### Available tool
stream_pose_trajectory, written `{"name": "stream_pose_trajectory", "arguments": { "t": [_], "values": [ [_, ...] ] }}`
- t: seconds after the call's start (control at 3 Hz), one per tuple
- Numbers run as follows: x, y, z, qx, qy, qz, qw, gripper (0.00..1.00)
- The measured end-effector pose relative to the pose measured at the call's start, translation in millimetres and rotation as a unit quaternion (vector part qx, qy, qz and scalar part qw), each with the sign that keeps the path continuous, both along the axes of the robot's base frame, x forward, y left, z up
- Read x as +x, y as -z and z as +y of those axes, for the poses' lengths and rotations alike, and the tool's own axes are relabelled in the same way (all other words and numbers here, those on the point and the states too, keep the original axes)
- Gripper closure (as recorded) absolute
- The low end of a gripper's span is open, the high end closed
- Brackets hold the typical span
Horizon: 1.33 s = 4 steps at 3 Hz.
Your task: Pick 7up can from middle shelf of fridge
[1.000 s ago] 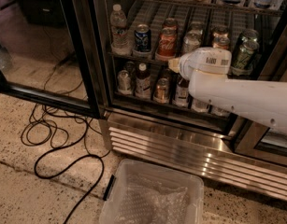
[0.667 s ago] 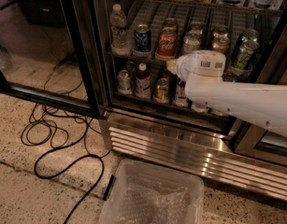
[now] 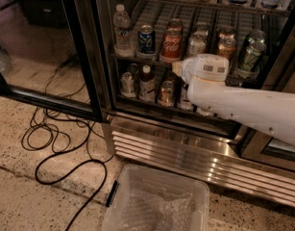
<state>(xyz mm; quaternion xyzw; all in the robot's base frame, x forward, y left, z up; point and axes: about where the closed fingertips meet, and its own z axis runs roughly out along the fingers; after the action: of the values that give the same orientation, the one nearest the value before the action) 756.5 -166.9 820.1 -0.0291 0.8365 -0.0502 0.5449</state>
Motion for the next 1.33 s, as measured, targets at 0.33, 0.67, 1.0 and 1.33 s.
{"name": "stream_pose_trajectory", "arguments": {
  "t": [0.33,0.67,1.0,1.33],
  "values": [
    [4,-5,-6,-0.001,0.01,-0.014,0.9998,0.31],
    [9,-10,-17,-0.001,0.029,-0.029,0.9992,0.31],
    [16,-11,-25,0.013,0.049,-0.037,0.998,0.3],
    [23,-15,-29,0.033,0.064,-0.045,0.9964,0.32]
  ]
}}
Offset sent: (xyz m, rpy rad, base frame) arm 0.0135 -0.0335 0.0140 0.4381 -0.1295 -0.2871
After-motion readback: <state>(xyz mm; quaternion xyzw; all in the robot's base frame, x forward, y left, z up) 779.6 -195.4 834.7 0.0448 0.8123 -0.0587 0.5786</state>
